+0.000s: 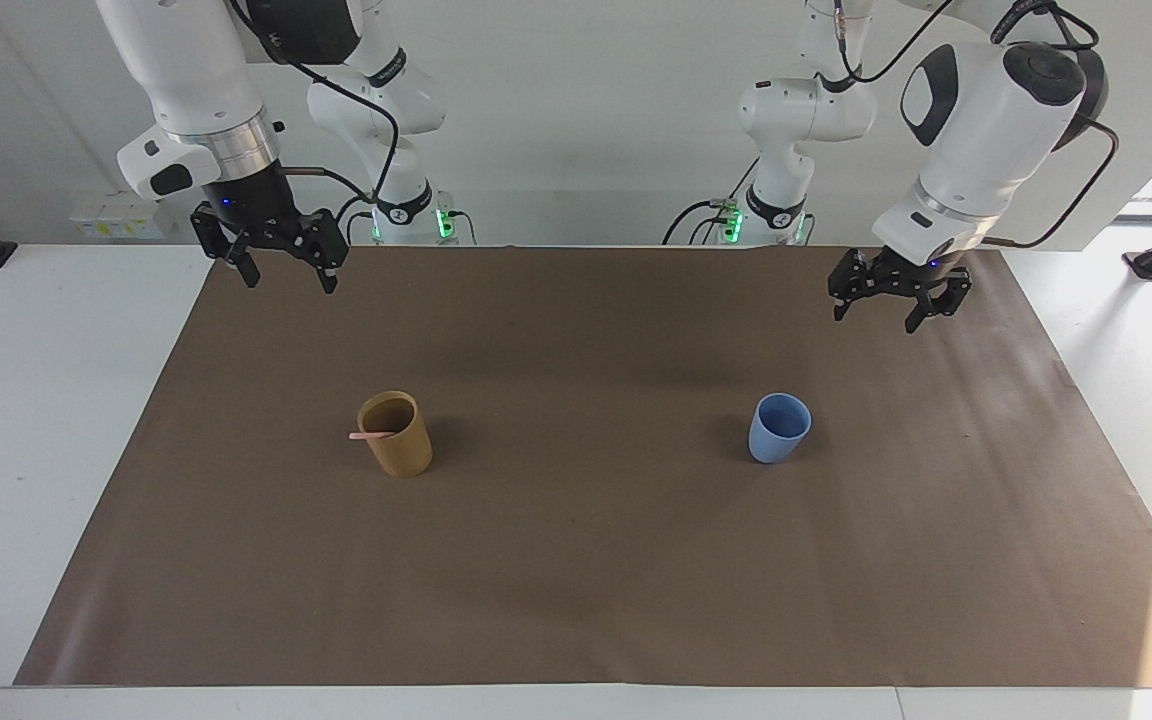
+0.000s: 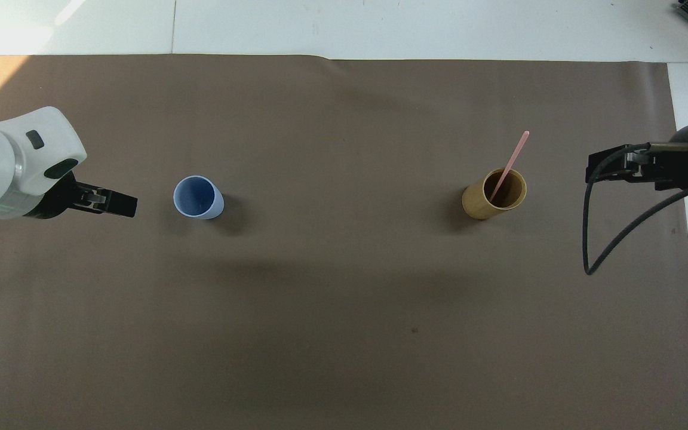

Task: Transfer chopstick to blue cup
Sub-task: 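Lower the left gripper onto the blue cup rim and grasp it, then slide the blue cup with the left gripper toward the tan cup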

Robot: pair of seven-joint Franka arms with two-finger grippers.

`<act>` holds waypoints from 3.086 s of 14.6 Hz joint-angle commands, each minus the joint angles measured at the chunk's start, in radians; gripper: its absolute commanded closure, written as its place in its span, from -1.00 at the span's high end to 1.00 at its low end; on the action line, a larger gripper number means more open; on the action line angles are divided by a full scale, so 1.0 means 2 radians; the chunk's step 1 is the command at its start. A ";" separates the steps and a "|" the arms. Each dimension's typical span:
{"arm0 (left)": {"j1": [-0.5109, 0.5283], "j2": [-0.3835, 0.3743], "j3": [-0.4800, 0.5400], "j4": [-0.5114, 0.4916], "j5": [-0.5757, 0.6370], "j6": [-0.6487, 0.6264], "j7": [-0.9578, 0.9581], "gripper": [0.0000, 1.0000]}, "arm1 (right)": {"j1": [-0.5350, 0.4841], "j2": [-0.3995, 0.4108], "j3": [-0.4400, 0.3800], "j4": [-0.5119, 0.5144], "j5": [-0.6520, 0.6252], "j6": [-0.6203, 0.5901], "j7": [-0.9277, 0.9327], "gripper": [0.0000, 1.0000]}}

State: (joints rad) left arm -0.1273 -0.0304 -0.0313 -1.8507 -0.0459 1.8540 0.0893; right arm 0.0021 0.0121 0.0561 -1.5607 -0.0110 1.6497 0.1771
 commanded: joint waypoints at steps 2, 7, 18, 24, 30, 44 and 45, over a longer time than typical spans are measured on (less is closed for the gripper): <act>-0.025 0.030 0.006 -0.022 -0.008 0.054 -0.035 1.00 | -0.005 -0.008 0.003 -0.012 0.006 0.010 -0.009 1.00; -0.039 0.094 0.006 -0.018 -0.035 0.110 -0.058 1.00 | -0.004 -0.008 0.004 -0.012 0.006 0.010 -0.009 1.00; -0.038 0.132 0.007 -0.019 -0.037 0.140 -0.055 0.88 | -0.003 -0.009 0.005 -0.015 0.006 0.011 -0.009 1.00; -0.034 0.138 0.007 -0.021 -0.037 0.136 -0.052 -1.00 | -0.003 -0.010 0.005 -0.017 0.006 0.011 -0.009 1.00; -0.048 0.139 0.010 0.002 -0.029 0.098 -0.067 -1.00 | -0.003 -0.010 0.005 -0.017 0.006 0.011 -0.009 1.00; -0.209 0.189 0.004 0.121 0.007 0.039 -0.253 -1.00 | -0.003 0.005 0.005 -0.007 0.016 0.019 -0.005 1.00; -0.216 0.197 0.004 0.122 0.009 0.042 -0.253 -1.00 | -0.003 0.015 0.005 0.001 0.015 0.020 -0.005 1.00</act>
State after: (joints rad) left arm -0.5259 0.2872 -0.0398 -1.6853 -0.0411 1.9486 -0.3999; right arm 0.0063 0.0162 0.0573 -1.5687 0.0008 1.6678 0.1771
